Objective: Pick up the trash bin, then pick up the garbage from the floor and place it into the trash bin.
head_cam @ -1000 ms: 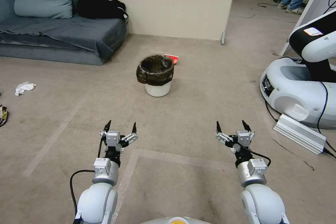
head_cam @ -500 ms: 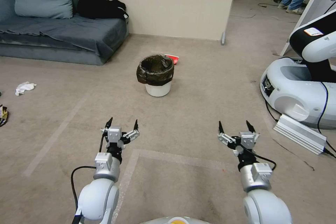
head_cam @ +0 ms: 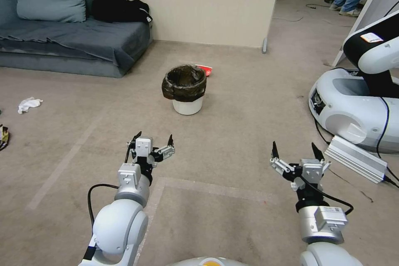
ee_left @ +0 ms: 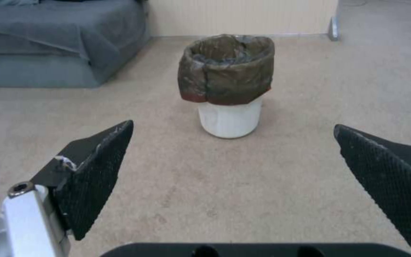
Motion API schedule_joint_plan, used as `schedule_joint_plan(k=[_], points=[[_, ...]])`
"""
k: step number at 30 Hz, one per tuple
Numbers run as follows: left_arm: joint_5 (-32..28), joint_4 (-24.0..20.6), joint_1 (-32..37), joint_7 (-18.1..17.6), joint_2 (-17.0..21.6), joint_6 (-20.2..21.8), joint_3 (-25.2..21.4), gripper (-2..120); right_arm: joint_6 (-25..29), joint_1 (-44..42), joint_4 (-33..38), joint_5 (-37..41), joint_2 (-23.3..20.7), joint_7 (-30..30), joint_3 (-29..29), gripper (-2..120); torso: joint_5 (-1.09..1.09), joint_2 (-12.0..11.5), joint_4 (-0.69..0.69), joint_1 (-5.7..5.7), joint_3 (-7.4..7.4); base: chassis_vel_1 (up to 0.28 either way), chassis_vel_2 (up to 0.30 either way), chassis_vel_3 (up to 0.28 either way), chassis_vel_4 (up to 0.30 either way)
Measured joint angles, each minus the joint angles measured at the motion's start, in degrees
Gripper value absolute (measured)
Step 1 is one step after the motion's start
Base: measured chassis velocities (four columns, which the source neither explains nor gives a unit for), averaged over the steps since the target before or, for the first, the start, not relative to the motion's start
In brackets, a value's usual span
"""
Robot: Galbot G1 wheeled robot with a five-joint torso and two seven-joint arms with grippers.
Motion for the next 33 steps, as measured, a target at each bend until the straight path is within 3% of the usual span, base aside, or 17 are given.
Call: schedule_joint_plan(k=[14, 22, 33], points=[[2.9, 0.1, 1.4, -1.4, -1.0, -2.2, -0.4, 100, 1.2, 0.2, -0.6, 0.7, 0.0, -1.1, 0.5, 100, 0.0, 0.0, 0.0, 0.0, 0.0, 0.0, 0.0, 0.0, 0.0], [2.7, 1.2, 1.6, -2.0, -1.3, -6.3, -0.5, 100, 1.2, 0.2, -0.6, 0.7, -0.1, -1.1, 0.5, 100, 0.0, 0.0, 0.0, 0.0, 0.0, 0.0, 0.0, 0.0, 0.0], [2.8, 1.5, 1.6, -1.8, -1.4, -7.5, -0.5, 100, 1.3, 0.2, -0.8, 0.6, -0.1, -1.1, 0.5, 100, 0.0, 0.0, 0.0, 0.0, 0.0, 0.0, 0.0, 0.0, 0.0]])
